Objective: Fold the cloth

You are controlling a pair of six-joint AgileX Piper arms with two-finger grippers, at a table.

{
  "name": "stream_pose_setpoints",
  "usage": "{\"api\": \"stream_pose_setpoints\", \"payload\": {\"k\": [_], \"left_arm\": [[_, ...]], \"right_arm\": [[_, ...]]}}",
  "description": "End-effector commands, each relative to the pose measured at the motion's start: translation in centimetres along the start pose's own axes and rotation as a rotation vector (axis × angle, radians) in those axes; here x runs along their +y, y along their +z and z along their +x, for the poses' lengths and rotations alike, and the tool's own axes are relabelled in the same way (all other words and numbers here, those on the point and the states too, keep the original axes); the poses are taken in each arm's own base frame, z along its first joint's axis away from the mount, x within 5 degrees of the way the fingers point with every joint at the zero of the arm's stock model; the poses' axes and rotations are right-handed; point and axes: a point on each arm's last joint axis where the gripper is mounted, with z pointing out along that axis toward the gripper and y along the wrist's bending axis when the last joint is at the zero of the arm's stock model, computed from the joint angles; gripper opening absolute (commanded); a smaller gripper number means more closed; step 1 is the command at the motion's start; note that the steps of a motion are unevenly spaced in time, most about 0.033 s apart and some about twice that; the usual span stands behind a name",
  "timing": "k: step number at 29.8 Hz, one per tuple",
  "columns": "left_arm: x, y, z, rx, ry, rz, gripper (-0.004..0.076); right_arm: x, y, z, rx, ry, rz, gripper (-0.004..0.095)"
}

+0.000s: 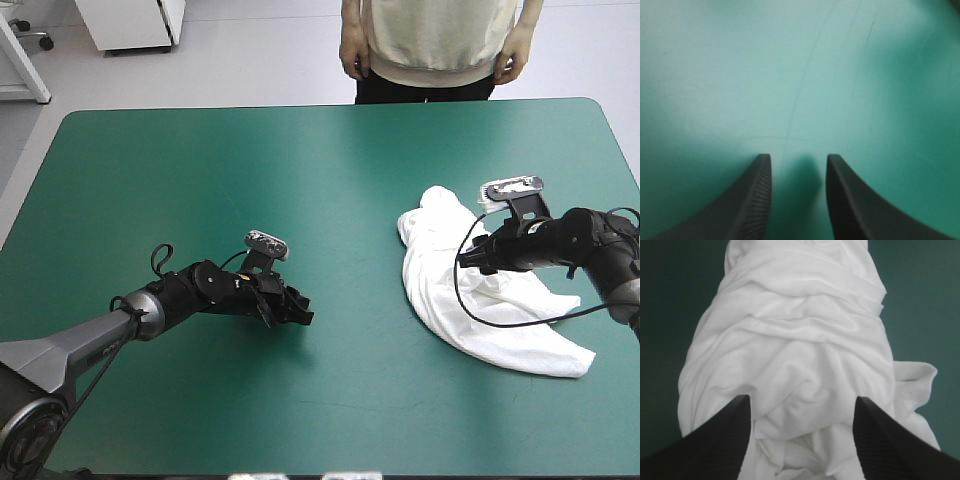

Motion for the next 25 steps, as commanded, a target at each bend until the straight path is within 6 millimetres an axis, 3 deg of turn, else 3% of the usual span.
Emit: {"api": "stream_pose_setpoints", "payload": {"k": [1, 11, 15, 20, 25], "left_arm": [[-0.5, 0.4, 0.9, 0.079, -0.006, 0.053, 0.0276], [-0.5, 0.4, 0.9, 0.077, -0.017, 0.051, 0.0276], [-0.7, -0.7, 0.2, 0.027, -0.009, 0.046, 0.0276], [-0.5, -5.1, -1.8, -0.137, -0.031, 0.023, 0.0276], [0.1, -11.9, -2.6, -0.336, -0.012, -0.046, 0.0276]], "right_arm": [[0.3, -1.5, -1.2, -0.088, -0.01, 0.011, 0.0563], [0.3, -1.5, -1.2, -0.088, -0.01, 0.011, 0.0563], [0.3, -1.5, -1.2, -0.088, -0.01, 0.011, 0.0563], [0.3, -1.5, -1.2, -0.086, -0.009, 0.01, 0.0563], [0.2, -1.5, -1.1, -0.084, -0.007, 0.012, 0.0563]]}}
